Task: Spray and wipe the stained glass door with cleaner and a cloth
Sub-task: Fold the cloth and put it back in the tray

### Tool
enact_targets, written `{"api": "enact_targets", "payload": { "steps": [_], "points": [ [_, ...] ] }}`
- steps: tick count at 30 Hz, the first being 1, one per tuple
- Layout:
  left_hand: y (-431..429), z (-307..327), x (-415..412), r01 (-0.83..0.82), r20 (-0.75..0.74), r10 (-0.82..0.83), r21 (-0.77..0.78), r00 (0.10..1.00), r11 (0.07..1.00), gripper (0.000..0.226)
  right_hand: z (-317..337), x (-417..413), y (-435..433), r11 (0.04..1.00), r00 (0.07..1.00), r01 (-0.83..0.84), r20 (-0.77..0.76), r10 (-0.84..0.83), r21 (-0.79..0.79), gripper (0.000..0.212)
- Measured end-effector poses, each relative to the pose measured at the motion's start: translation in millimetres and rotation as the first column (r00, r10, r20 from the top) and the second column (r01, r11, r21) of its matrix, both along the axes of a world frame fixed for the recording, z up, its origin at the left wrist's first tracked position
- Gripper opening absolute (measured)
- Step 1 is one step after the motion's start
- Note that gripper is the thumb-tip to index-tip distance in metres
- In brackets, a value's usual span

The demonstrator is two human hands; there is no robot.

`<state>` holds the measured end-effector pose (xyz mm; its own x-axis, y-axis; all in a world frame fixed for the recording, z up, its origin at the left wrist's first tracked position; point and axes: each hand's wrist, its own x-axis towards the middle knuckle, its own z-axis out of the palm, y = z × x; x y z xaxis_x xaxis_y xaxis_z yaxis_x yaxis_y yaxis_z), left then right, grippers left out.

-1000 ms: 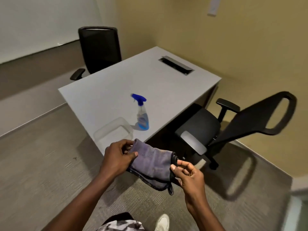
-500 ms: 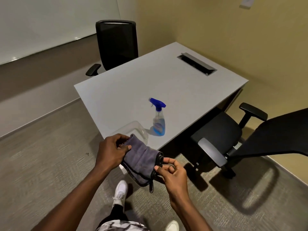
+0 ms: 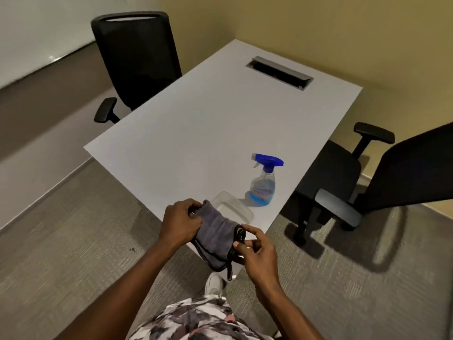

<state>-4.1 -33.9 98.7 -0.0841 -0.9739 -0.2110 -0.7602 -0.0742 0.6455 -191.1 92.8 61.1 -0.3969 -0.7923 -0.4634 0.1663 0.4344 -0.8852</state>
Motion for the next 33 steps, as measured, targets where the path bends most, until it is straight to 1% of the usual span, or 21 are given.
{"api": "enact_targets", "payload": {
  "steps": [2, 6, 11, 15, 18, 24, 28, 30, 33],
  "points": [
    [-12.0, -9.3, 9.2, 0.04, 0.006, -0.04, 0.021, 0.999, 0.999, 0.034, -5.2, 12.0, -10.7, 0.999, 0.999, 0.04, -0.023, -0.04, 0.002, 0.048],
    [-26.6, -28.9, 17.3, 0.096, 0.002, -0.096, 0.04, 0.995, 0.995, 0.035, -16.6, 22.9, -23.5, 0.997, 0.989, 0.07, -0.129, -0.068, 0.012, 0.048],
    [-29.8, -50.0, 13.5, 0.147, 0.007, -0.148, 0.067, 0.989, 0.987, 0.033, -30.5, 29.0, -31.2, 0.998, 0.962, 0.041, -0.271, -0.024, 0.057, 0.051],
    [-30.4, -64.7, 12.8, 0.218, 0.075, -0.221, 0.045, 0.972, 0.975, 0.038, -38.9, 34.2, -35.3, 0.995, 0.934, 0.003, -0.355, 0.034, 0.102, 0.044],
    [-30.7, -76.1, 14.5, 0.252, 0.121, -0.256, 0.044, 0.959, 0.967, 0.036, -44.5, 41.6, -35.5, 0.994, 0.891, -0.031, -0.447, 0.077, 0.11, 0.043],
    [-29.2, -93.4, 23.5, 0.358, 0.195, -0.356, 0.027, 0.914, 0.933, 0.021, -52.0, 56.1, -38.6, 0.995, 0.772, -0.046, -0.628, 0.093, 0.091, 0.04],
    [-28.7, -97.1, 25.5, 0.418, 0.21, -0.411, 0.011, 0.887, 0.908, 0.016, -55.1, 60.4, -40.3, 0.994, 0.718, -0.052, -0.687, 0.106, 0.099, 0.036],
    [-27.1, -98.2, 24.6, 0.464, 0.22, -0.453, 0.005, 0.864, 0.886, 0.017, -55.6, 62.2, -40.9, 0.993, 0.702, -0.053, -0.704, 0.11, 0.103, 0.035],
    [-25.8, -99.1, 24.4, 0.489, 0.221, -0.476, -0.004, 0.851, 0.872, 0.019, -58.2, 64.4, -41.2, 0.993, 0.686, -0.061, -0.719, 0.114, 0.1, 0.035]
  ]
}}
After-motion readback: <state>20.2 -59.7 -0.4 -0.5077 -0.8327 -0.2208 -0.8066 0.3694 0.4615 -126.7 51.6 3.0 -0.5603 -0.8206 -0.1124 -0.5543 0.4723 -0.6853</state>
